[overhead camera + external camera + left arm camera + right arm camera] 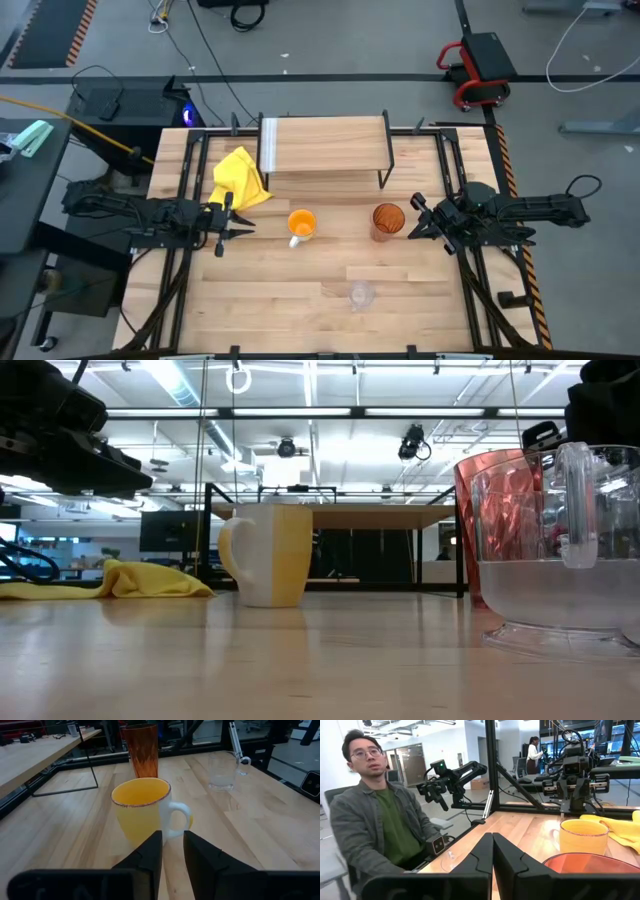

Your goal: Stack small to large cups/mugs on shelf

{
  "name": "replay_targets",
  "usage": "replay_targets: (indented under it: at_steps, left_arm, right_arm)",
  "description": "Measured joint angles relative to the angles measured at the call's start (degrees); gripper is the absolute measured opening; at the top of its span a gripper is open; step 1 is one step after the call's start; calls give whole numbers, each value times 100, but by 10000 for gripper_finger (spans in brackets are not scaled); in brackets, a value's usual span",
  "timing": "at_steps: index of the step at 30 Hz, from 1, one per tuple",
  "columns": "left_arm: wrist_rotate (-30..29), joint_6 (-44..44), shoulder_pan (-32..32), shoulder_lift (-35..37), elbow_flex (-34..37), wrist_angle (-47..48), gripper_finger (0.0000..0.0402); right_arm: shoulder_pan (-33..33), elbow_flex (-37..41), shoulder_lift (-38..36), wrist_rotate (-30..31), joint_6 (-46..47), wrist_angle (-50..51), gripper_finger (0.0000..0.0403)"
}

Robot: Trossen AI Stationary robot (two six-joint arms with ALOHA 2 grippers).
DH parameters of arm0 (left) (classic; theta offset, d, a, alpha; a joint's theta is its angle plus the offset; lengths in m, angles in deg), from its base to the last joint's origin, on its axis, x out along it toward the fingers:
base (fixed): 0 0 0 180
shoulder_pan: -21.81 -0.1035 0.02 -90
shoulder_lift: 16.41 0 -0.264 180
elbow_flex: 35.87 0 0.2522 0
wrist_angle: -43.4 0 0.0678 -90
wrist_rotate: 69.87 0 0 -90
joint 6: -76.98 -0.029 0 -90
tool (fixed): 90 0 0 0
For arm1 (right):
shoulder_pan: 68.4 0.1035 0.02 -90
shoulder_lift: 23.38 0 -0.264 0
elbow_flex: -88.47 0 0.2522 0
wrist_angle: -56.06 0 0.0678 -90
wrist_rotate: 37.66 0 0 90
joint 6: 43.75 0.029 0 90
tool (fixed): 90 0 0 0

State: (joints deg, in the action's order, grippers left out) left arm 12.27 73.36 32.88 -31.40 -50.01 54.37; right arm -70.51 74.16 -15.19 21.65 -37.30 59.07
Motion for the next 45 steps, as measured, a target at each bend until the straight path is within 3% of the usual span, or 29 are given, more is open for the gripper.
replay_targets:
  at_steps: [37,45]
  left_arm:
    - [-2,190,0,0,2,-107,87]
    - [-2,195,-2,0,2,-595,84]
  right_arm:
    - [0,1,0,260,-62,-62,12]
    - [0,-2,0,262,870,-1012,12]
